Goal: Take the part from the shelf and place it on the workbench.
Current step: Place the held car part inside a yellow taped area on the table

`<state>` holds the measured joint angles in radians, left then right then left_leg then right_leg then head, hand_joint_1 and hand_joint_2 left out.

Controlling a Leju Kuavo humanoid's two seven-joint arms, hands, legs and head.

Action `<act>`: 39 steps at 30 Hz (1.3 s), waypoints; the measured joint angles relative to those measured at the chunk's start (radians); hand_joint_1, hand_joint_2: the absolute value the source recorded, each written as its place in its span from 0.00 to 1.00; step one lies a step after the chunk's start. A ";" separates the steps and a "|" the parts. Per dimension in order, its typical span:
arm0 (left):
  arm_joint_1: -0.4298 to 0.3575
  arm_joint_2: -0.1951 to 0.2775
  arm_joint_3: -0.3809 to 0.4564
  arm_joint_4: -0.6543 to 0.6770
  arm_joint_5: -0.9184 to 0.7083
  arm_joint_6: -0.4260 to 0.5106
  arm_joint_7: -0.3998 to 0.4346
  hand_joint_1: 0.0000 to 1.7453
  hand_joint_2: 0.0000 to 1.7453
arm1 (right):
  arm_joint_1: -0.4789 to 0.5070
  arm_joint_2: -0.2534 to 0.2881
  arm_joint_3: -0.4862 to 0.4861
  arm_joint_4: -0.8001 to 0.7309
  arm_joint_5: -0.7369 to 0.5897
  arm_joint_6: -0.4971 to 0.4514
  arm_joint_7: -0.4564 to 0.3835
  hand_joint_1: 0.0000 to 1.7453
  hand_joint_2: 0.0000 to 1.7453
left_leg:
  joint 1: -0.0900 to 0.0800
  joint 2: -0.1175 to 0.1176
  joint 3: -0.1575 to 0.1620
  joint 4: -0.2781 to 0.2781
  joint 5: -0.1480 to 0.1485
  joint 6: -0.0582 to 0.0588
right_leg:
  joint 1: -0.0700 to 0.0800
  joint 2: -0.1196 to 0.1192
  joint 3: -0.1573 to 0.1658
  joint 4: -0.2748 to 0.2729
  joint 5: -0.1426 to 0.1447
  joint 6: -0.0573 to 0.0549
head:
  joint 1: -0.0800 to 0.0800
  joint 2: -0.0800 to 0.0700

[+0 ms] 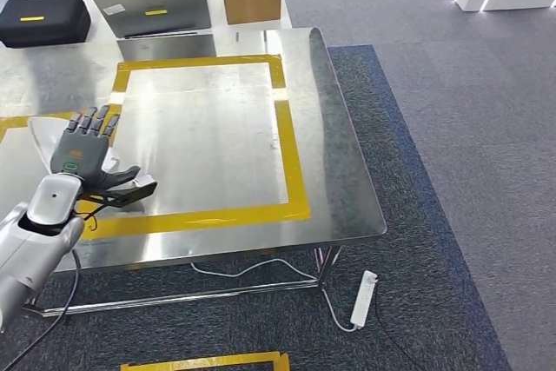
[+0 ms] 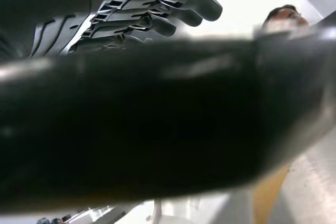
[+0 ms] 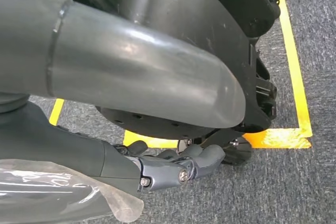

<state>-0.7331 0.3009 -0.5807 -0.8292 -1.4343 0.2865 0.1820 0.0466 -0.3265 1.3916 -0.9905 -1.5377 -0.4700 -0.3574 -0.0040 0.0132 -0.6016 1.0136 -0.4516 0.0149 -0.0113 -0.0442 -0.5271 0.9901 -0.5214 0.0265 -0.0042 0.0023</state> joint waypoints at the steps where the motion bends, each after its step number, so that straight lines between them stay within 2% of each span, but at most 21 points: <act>1: 0.001 0.000 0.002 -0.007 0.000 0.000 0.000 0.00 0.00 | 0.001 -0.001 0.000 -0.003 0.000 0.000 0.000 0.00 0.00 | 0.000 0.000 0.000 0.000 0.000 0.000 | 0.000 0.000 0.000 0.000 0.000 0.000 | 0.000 0.000; 9: 0.017 0.019 0.009 -0.067 0.005 0.054 -0.026 0.00 0.00 | 0.012 -0.010 -0.010 -0.024 0.000 -0.001 -0.003 0.00 0.00 | -0.005 0.000 0.000 0.004 -0.004 0.004 | -0.004 -0.001 0.001 -0.002 0.000 0.003 | 0.000 0.000; 13: 0.026 0.036 0.009 -0.109 -0.001 0.099 -0.054 0.00 0.00 | 0.013 -0.012 -0.017 -0.030 0.000 0.004 -0.002 0.00 0.00 | -0.010 -0.001 0.000 0.004 -0.004 0.014 | -0.008 -0.003 0.004 -0.003 0.003 0.014 | -0.001 0.000; 15: 0.031 0.041 0.010 -0.133 -0.001 0.118 -0.066 0.00 0.00 | 0.013 -0.013 -0.019 -0.031 0.000 0.007 -0.002 0.00 0.00 | -0.005 -0.002 0.002 -0.006 0.004 0.021 | -0.009 0.006 -0.005 0.010 -0.013 0.020 | 0.000 0.000; 17: 0.036 0.044 0.010 -0.159 0.000 0.130 -0.074 0.00 0.00 | 0.013 -0.015 -0.019 -0.032 0.000 0.009 -0.001 0.00 0.00 | 0.001 -0.003 0.002 -0.015 0.011 0.029 | -0.009 0.026 -0.042 0.089 -0.068 0.022 | 0.004 0.000; 19: 0.048 0.044 0.009 -0.182 0.000 0.134 -0.080 0.00 0.00 | 0.014 -0.017 -0.019 -0.032 0.000 0.010 0.000 0.00 0.00 | 0.000 -0.006 -0.001 -0.015 0.013 0.031 | -0.009 0.039 -0.101 0.223 -0.130 0.023 | 0.007 0.000; 20: 0.058 0.045 0.008 -0.193 0.000 0.136 -0.083 0.00 0.00 | 0.014 -0.017 -0.019 -0.032 0.000 0.010 0.001 0.00 0.00 | 0.000 -0.007 -0.002 -0.014 0.014 0.030 | -0.009 0.040 -0.122 0.272 -0.142 0.023 | 0.008 0.000; 21: 0.067 0.046 0.008 -0.204 0.000 0.140 -0.086 0.00 0.00 | 0.014 -0.018 -0.019 -0.032 0.000 0.011 0.002 0.00 0.00 | 0.000 -0.009 -0.002 -0.014 0.015 0.029 | -0.009 0.041 -0.128 0.286 -0.135 0.023 | 0.008 0.000; 22: 0.075 0.048 0.008 -0.214 0.000 0.144 -0.089 0.00 0.00 | 0.014 -0.019 -0.019 -0.032 0.000 0.012 0.002 0.00 0.00 | 0.001 -0.010 -0.003 -0.013 0.016 0.027 | -0.010 0.041 -0.115 0.258 -0.108 0.023 | 0.008 0.000; 23: 0.079 0.051 0.008 -0.222 0.000 0.148 -0.091 0.00 0.00 | 0.014 -0.020 -0.019 -0.032 0.000 0.014 0.003 0.00 0.00 | 0.002 -0.012 -0.003 -0.012 0.017 0.024 | -0.010 0.041 -0.084 0.197 -0.070 0.022 | 0.008 0.000; 25: 0.082 0.056 0.009 -0.238 0.000 0.156 -0.093 0.00 0.00 | 0.014 -0.021 -0.020 -0.032 0.000 0.018 0.004 0.00 0.00 | 0.003 -0.017 -0.008 -0.007 0.021 0.014 | -0.011 0.048 -0.016 0.067 -0.020 0.020 | 0.008 0.000; 27: 0.084 0.062 0.011 -0.249 0.000 0.163 -0.095 0.00 0.00 | 0.013 -0.021 -0.020 -0.032 0.000 0.021 0.005 0.00 0.00 | 0.002 -0.021 -0.015 -0.003 0.028 -0.001 | -0.009 0.054 0.010 0.017 -0.012 0.015 | 0.008 0.000; 29: 0.088 0.069 0.014 -0.254 0.000 0.167 -0.097 0.00 0.00 | 0.013 -0.021 -0.020 -0.032 0.000 0.022 0.006 0.00 0.00 | 0.003 -0.024 -0.020 -0.001 0.035 -0.016 | -0.008 0.053 0.004 0.016 -0.004 0.002 | 0.008 0.000; 30: 0.090 0.073 0.015 -0.255 0.000 0.168 -0.098 0.00 0.00 | 0.013 -0.021 -0.020 -0.032 0.000 0.023 0.006 0.00 0.00 | 0.005 -0.024 -0.025 0.005 0.026 -0.022 | -0.008 0.051 -0.001 0.015 0.002 -0.007 | 0.008 0.000; 31: 0.092 0.076 0.017 -0.255 0.000 0.170 -0.098 0.00 0.00 | 0.012 -0.021 -0.020 -0.032 0.000 0.024 0.006 0.00 0.00 | 0.006 -0.023 -0.035 0.029 0.002 -0.028 | -0.009 0.048 -0.007 0.014 0.008 -0.017 | 0.006 0.000; 32: 0.093 0.078 0.019 -0.256 0.000 0.170 -0.098 0.00 0.00 | 0.012 -0.021 -0.020 -0.032 0.000 0.024 0.006 0.00 0.00 | 0.007 -0.022 -0.051 0.073 -0.036 -0.033 | -0.010 0.046 -0.015 0.013 0.015 -0.026 | 0.005 0.000; 34: 0.096 0.079 0.021 -0.257 0.000 0.171 -0.098 0.00 0.00 | 0.011 -0.021 -0.020 -0.032 0.000 0.024 0.007 0.00 0.00 | 0.009 -0.021 -0.091 0.206 -0.122 -0.040 | -0.008 0.041 -0.034 0.014 0.029 -0.035 | 0.002 0.000; 35: 0.099 0.079 0.022 -0.257 0.000 0.171 -0.099 0.00 0.00 | 0.012 -0.021 -0.020 -0.032 0.000 0.024 0.008 0.00 0.00 | 0.010 -0.021 -0.102 0.259 -0.147 -0.042 | -0.006 0.039 -0.044 0.015 0.035 -0.037 | 0.003 0.000; 36: 0.102 0.080 0.022 -0.257 0.000 0.171 -0.100 0.00 0.00 | 0.012 -0.021 -0.020 -0.031 0.000 0.023 0.008 0.00 0.00 | 0.011 -0.021 -0.099 0.282 -0.154 -0.043 | -0.005 0.038 -0.053 0.016 0.042 -0.037 | 0.002 0.000; 37: 0.106 0.081 0.023 -0.257 0.001 0.171 -0.101 0.00 0.00 | 0.012 -0.021 -0.020 -0.031 0.000 0.022 0.008 0.00 0.00 | 0.011 -0.021 -0.076 0.264 -0.141 -0.041 | -0.004 0.037 -0.062 0.017 0.048 -0.036 | 0.003 0.000; 39: 0.108 0.086 0.027 -0.258 0.002 0.174 -0.104 0.00 0.00 | 0.011 -0.021 -0.020 -0.031 0.000 0.022 0.009 0.00 0.00 | 0.009 -0.020 0.017 0.130 -0.093 -0.032 | -0.001 0.036 -0.075 0.020 0.058 -0.034 | 0.003 0.000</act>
<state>-0.6246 0.3869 -0.5540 -1.0874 -1.4321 0.4602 0.0778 0.0580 -0.3478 1.3718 -1.0212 -1.5381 -0.4483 -0.3487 0.0055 -0.0067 -0.5848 1.1434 -0.5447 -0.0169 -0.0126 -0.0083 -0.6021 1.0101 -0.4629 -0.0074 -0.0016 0.0025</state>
